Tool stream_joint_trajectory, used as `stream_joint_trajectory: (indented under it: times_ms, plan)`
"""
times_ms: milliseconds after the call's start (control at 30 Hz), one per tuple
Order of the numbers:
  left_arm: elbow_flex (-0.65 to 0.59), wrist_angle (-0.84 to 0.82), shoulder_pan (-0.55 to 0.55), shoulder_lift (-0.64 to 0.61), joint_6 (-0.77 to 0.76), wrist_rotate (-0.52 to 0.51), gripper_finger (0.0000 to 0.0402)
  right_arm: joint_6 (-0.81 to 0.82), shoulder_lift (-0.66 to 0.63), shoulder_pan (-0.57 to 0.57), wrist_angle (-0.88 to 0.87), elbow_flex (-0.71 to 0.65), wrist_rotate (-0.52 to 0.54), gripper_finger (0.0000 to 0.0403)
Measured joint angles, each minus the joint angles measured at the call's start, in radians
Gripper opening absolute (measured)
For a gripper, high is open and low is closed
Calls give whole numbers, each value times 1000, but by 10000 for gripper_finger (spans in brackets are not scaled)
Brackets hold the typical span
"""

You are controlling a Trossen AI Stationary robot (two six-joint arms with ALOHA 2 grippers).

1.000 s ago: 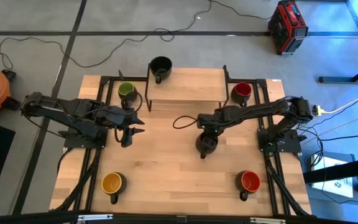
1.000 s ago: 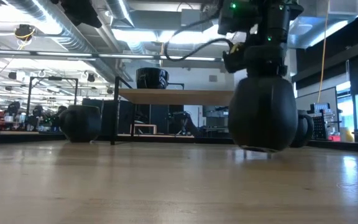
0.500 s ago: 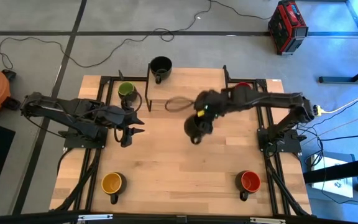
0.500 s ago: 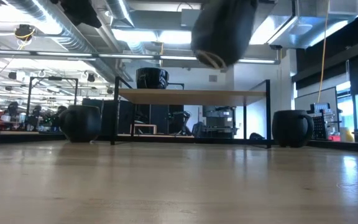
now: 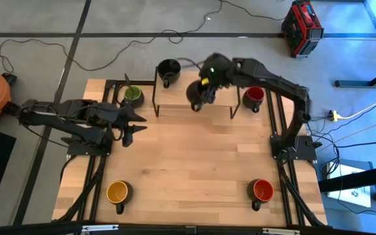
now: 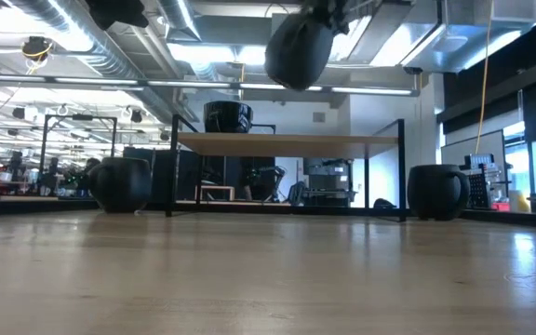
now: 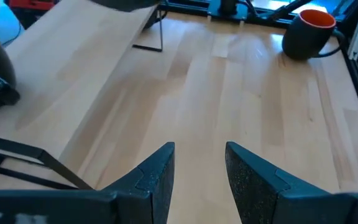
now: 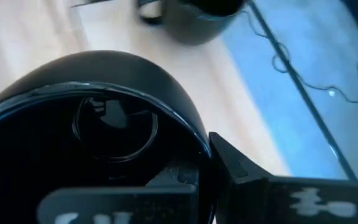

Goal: Place coffee mugs
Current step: Put the black mug on the shelf

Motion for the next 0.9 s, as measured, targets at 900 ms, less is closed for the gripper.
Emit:
stream_joint_trajectory:
  times_ms: [900]
  plan:
    - [0, -5, 43, -4, -74, -34, 137, -214, 258, -272, 94, 128, -116, 1]
